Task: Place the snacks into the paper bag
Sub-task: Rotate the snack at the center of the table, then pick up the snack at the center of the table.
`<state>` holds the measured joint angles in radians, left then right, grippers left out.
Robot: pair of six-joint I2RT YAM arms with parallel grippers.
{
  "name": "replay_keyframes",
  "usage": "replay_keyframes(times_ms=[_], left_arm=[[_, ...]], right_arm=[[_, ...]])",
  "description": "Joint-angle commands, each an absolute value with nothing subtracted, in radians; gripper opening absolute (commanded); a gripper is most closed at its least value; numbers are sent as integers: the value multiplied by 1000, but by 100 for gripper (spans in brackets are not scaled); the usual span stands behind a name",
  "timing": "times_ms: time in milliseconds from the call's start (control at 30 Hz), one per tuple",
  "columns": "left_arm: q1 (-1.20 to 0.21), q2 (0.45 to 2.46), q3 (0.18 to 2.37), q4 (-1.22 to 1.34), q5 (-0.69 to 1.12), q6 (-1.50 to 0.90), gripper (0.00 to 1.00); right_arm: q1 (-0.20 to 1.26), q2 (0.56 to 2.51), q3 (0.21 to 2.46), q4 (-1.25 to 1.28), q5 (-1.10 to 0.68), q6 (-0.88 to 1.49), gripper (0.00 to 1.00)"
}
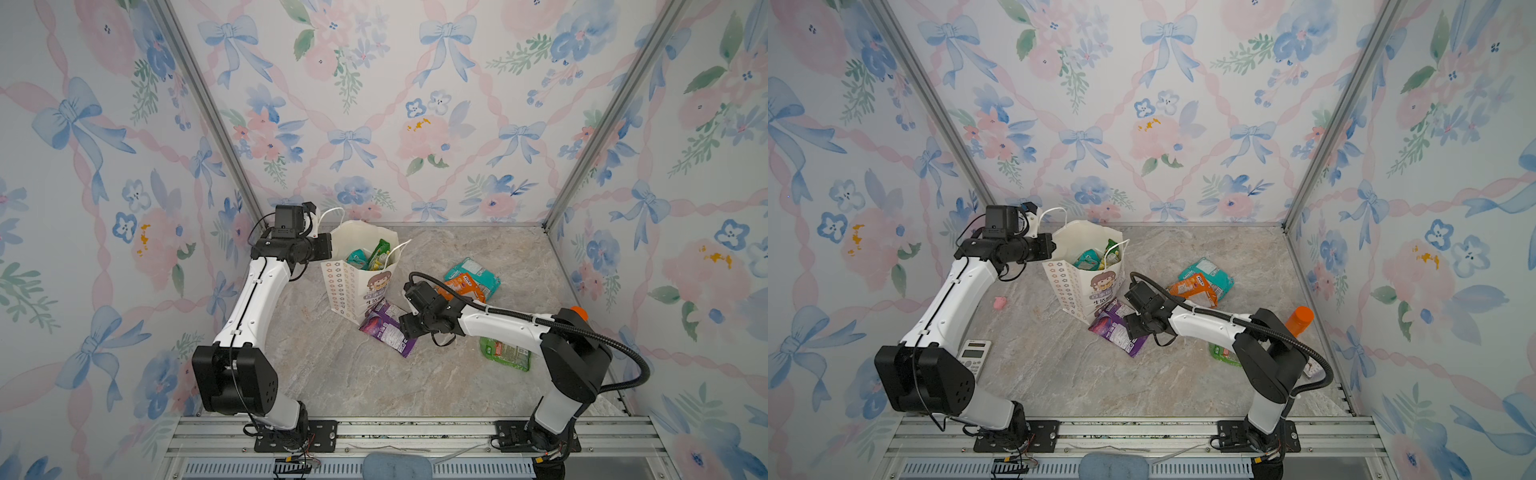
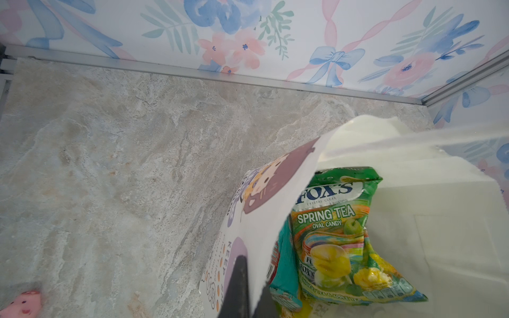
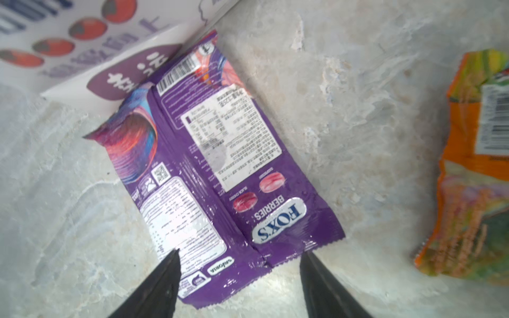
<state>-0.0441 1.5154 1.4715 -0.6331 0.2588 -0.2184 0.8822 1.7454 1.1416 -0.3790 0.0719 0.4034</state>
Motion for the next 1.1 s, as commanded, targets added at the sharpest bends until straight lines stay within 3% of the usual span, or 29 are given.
replay_keyframes(times_ms=[0,667,1067], left_arm=[[-35,1507,1468,-604,255,-209,0],[-26,1508,1468,-605,242,-206,0],[-25,1507,1467,-604,241,-204,0]], right_arm=[[917,1746,1184,-481,191,304,72],[1032,1936,1353,-498,130,186,79],[1052,2049,1448,-564,197,177,80]])
